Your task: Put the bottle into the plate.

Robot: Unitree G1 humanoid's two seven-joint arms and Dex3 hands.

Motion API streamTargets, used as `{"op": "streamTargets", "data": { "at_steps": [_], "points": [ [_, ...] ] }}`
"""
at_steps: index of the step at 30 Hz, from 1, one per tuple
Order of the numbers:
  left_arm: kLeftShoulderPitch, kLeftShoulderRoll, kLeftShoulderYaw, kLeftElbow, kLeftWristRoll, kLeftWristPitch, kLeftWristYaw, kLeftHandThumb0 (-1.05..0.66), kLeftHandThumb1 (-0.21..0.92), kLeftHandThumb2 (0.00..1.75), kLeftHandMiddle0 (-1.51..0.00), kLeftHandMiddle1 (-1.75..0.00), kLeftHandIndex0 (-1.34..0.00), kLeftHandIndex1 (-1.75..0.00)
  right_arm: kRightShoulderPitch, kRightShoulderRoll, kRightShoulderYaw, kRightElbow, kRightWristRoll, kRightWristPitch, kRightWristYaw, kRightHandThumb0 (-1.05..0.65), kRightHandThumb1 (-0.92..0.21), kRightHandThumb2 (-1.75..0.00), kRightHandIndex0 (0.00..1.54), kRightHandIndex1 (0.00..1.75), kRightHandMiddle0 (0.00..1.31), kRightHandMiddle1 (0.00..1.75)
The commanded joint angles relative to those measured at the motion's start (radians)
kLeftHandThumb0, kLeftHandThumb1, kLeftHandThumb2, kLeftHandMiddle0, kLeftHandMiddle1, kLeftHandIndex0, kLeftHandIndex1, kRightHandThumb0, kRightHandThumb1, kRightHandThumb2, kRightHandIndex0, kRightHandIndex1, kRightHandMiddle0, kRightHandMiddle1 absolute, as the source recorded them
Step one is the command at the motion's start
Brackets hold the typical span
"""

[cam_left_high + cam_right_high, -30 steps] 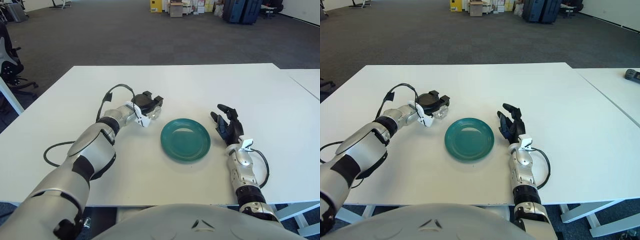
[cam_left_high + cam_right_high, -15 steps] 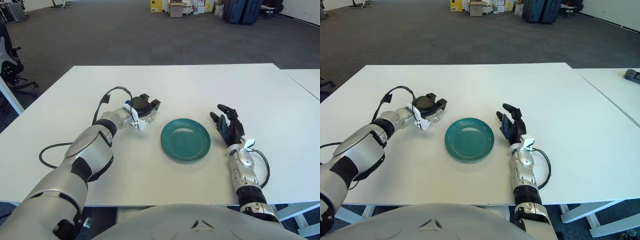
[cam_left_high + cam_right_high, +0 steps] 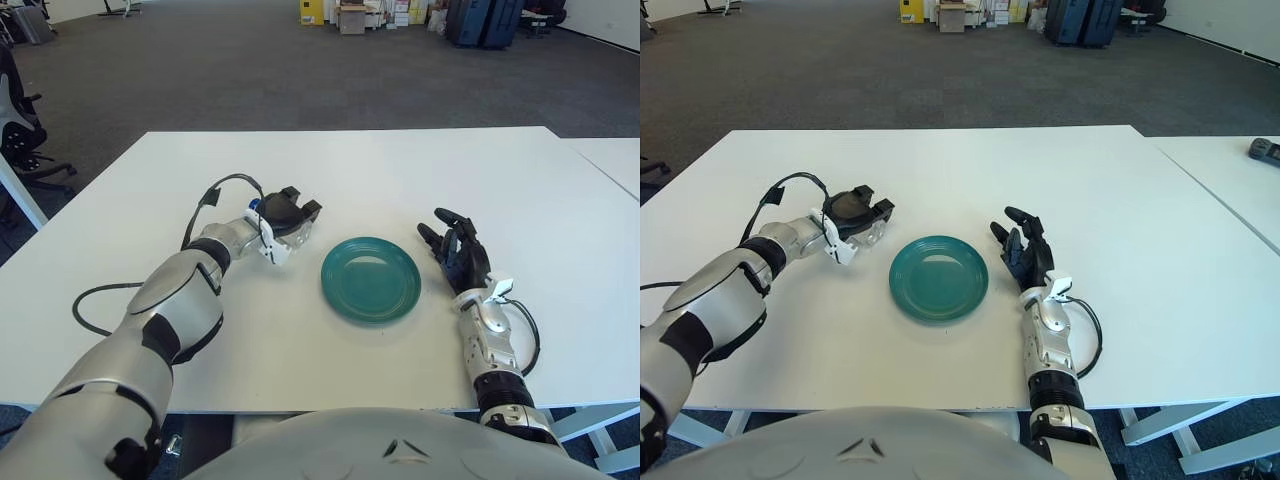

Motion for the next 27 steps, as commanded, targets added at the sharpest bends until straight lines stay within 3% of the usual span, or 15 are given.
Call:
{"op": "streamTargets", "data": {
  "at_steps": [1,15,20,24,27],
  "points": [
    [0.019,0.017,-0.009,0.005,0.016,0.012,0.014,-0.01,0.02,1.65,-0.82,-1.75,-0.62,-1.73,0.039,0.009,-0.011,0.043,0.014,0.028,0.006,-0.72,-0.92,-0.84,0.54,0.13,0.00,1.00],
    [0.024,0.027,0.002,-0.009,0.007,-0.017,0.106,0.00,0.21,1.44,-0.71,-1.71,-0.46,-1.75,0.032,0.003,-0.002,0.064,-0.005,0.002,0.012,-0.78,-0.92,-0.90,0.54,0.18,0.00,0.99],
    [-0.009,0.045,-0.036,-0.044,0.059,-0.017,0.186,0.00,0.23,1.41,-0.70,-1.70,-0.44,-1.75,0.036,0.001,0.003,0.062,-0.011,-0.001,0.011,-0.79,-0.92,-0.92,0.52,0.25,0.00,1.00],
    [-0.031,0.075,-0.071,-0.098,0.118,-0.016,0.272,0.00,0.25,1.39,-0.68,-1.71,-0.42,-1.75,0.034,0.000,0.005,0.065,-0.012,-0.001,0.009,-0.81,-0.92,-0.93,0.47,0.35,0.00,1.01],
    [-0.044,0.152,-0.066,-0.237,0.149,-0.067,0.342,0.00,0.26,1.39,-0.67,-1.72,-0.41,-1.75,0.030,-0.001,0.003,0.073,-0.009,0.002,0.010,-0.82,-0.92,-0.94,0.44,0.41,0.00,1.02]
  ]
}}
